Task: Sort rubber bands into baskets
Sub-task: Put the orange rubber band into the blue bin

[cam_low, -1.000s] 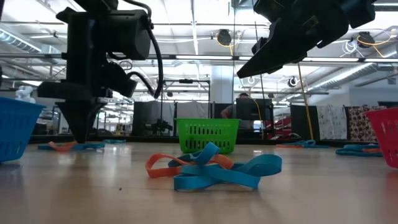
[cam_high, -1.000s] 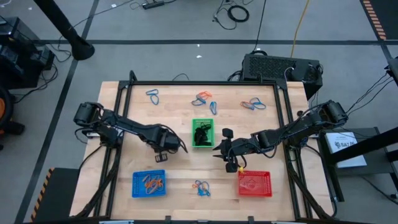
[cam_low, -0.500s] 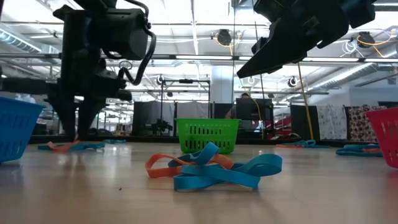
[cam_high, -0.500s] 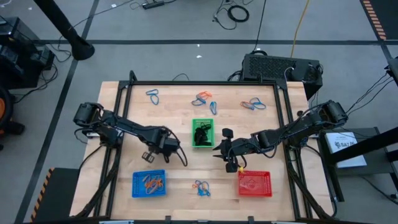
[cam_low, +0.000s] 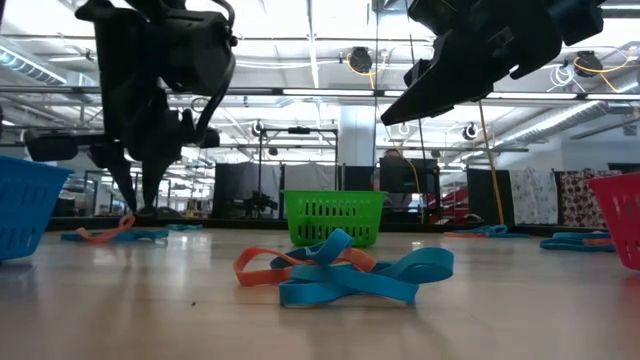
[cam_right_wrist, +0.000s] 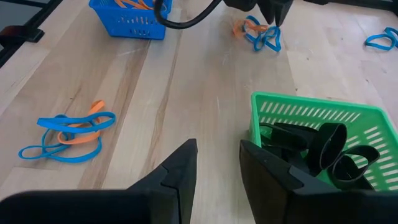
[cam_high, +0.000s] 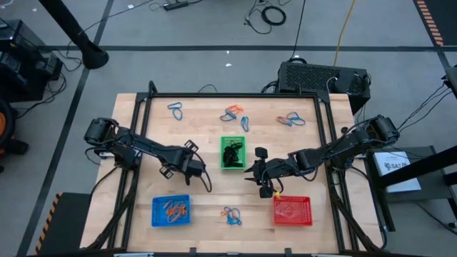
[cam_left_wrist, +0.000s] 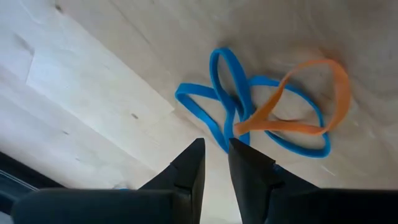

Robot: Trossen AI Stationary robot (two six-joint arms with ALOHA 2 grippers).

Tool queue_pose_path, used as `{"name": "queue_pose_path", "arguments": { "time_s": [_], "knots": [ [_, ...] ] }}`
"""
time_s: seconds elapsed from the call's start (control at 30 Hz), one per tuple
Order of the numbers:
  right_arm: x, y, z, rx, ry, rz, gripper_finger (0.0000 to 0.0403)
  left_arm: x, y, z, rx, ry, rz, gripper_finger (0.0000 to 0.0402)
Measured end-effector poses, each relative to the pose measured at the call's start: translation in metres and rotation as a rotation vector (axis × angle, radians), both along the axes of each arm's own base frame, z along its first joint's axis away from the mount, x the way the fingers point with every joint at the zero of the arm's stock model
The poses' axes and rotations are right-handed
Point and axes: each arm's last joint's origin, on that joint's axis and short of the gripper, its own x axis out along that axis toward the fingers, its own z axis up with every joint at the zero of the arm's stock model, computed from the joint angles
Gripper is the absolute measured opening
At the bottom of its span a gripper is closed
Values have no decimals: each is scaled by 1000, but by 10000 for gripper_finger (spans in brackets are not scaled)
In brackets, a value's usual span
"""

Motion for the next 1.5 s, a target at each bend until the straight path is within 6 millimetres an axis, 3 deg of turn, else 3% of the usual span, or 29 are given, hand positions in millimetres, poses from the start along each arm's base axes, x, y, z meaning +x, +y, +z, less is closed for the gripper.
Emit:
{"name": "queue_pose_path", "arguments": {
  "time_s": [0.5,0.6,0.97,1.13,1.4,1.5],
  "knots": [
    [0,0,0,-3,0,2,114,0,-1,0,-44,7,8,194],
    [0,0,0,-3,0,2,114,0,-3,-5,-107,36,20,201],
    [0,0,0,-7,0,5,114,4,-4,-25,-82,104,39,200],
    [0,0,0,-19,0,12,114,4,-4,-25,-76,108,46,155],
    [0,0,0,-19,0,12,114,13,-5,-10,-50,63,116,15],
    [0,0,0,-19,-1,12,114,18,-6,2,-44,57,142,11]
  ]
}}
